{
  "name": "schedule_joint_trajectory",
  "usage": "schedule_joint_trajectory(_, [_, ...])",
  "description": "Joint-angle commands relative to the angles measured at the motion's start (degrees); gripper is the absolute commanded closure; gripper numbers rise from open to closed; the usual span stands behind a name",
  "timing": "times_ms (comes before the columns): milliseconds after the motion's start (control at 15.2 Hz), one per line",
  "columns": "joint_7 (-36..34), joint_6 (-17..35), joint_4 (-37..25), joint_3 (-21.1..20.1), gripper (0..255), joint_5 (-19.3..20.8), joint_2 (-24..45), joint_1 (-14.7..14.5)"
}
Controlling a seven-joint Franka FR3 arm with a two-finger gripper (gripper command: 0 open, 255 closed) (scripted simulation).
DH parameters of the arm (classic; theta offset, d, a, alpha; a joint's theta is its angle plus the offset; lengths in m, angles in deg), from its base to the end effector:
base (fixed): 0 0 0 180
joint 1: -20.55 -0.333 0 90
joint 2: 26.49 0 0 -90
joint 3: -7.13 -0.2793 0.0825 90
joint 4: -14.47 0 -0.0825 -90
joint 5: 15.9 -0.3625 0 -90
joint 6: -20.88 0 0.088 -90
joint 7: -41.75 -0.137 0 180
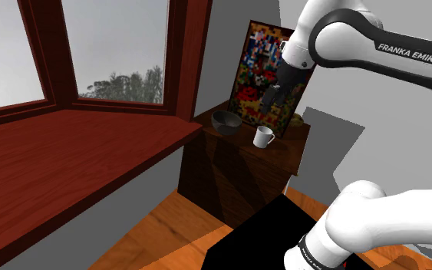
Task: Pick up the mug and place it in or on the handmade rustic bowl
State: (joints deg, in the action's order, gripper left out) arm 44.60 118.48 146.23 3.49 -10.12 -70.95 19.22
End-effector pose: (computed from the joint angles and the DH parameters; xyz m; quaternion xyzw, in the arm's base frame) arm 0.3321 0.0209 0.5712 0.9914 0.0629 0.0898 0.0716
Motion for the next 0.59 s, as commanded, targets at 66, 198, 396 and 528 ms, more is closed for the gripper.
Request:
schedule_joint_trajectory(66, [1.1, 1.2, 0.7, 1.1, 0, 0.5, 0.7, 0.3])
schedule_joint_trajectory(198, [3.4, 3.5, 1.7, 3.3, 0, 1.4, 2.2, 0.8])
schedule_joint_trajectory(396, [6.8, 7.1, 2.8, 6.5, 0, 2.6, 5.1, 1.6])
schedule_joint_trajectory(528, [9.0, 9.4, 3.2, 8.6, 0, 3.4, 7.5, 2.1])
